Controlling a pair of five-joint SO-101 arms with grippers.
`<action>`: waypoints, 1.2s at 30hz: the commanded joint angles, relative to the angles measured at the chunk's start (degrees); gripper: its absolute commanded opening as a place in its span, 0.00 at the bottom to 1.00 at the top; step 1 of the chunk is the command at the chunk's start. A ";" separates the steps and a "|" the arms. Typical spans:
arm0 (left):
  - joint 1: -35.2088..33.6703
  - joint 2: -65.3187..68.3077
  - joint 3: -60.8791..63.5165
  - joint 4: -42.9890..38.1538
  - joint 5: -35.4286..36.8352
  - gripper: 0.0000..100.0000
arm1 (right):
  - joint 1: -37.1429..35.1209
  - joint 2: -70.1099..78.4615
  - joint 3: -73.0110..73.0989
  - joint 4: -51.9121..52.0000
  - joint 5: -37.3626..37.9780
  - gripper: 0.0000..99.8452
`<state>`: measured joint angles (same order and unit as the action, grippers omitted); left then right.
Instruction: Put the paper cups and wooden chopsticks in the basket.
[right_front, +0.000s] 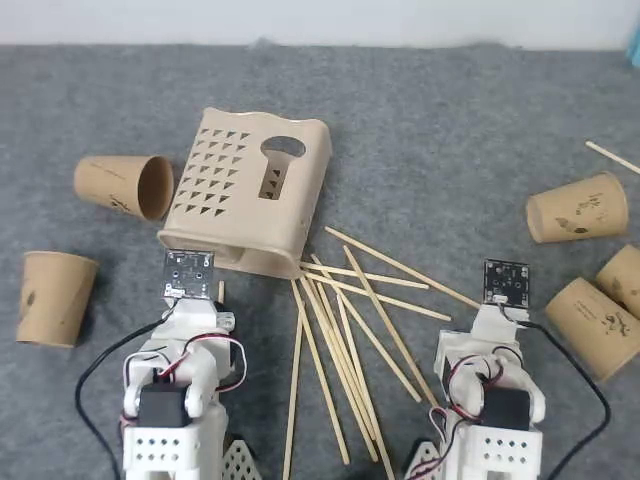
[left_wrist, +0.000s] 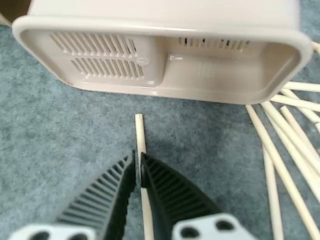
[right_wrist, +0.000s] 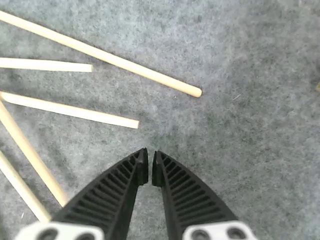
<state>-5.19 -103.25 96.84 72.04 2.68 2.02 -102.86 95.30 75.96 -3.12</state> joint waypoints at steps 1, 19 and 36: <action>-0.18 -1.05 -3.03 -0.09 -0.35 0.02 | 3.38 -1.10 -0.18 -0.40 0.70 0.03; 0.09 3.43 -17.27 -6.42 -5.10 0.02 | 17.19 -1.10 -3.87 0.31 0.70 0.03; 11.96 58.81 -52.97 6.07 7.47 0.25 | 17.27 -1.10 -3.78 0.57 0.70 0.03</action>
<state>3.34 -52.88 51.38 75.91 4.18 18.37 -102.95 94.86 75.96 -3.03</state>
